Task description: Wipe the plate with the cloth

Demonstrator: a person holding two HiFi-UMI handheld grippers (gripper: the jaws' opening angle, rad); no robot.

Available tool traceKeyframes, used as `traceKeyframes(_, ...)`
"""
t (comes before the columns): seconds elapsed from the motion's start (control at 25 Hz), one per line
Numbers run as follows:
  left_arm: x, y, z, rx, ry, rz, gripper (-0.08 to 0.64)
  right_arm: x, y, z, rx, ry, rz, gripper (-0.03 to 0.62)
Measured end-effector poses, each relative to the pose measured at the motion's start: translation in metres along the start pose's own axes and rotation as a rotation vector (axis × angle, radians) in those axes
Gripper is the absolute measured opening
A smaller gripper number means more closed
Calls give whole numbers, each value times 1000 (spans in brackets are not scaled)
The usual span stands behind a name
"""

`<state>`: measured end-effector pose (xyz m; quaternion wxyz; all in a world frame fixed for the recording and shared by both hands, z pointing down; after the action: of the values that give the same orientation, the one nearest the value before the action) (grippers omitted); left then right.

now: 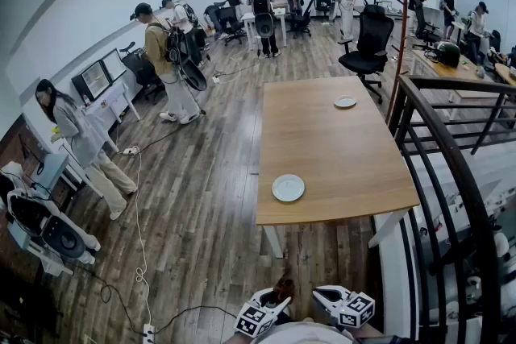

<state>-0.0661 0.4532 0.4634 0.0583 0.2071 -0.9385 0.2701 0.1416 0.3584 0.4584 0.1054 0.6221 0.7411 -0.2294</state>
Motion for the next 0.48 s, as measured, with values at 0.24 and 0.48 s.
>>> traceKeyframes(0.24,-2,1,3,-7,-1,-2,170,-3,-1,0,2,-21,-28,12)
traceKeyframes(0.48,-7,-1,2,-2,-2,0,170,-7,4,1,-15,-45,-53,12)
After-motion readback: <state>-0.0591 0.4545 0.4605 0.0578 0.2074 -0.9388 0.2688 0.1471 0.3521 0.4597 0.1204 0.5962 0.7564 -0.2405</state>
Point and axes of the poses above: the fingertips, and each gripper's own axes: y backward along the fingers, x to its left, z out of its top, the point moved 9 cm from there along y, backward along the fingers, and after that the axes turned 1 degree about -x, right-handed, at the moved point
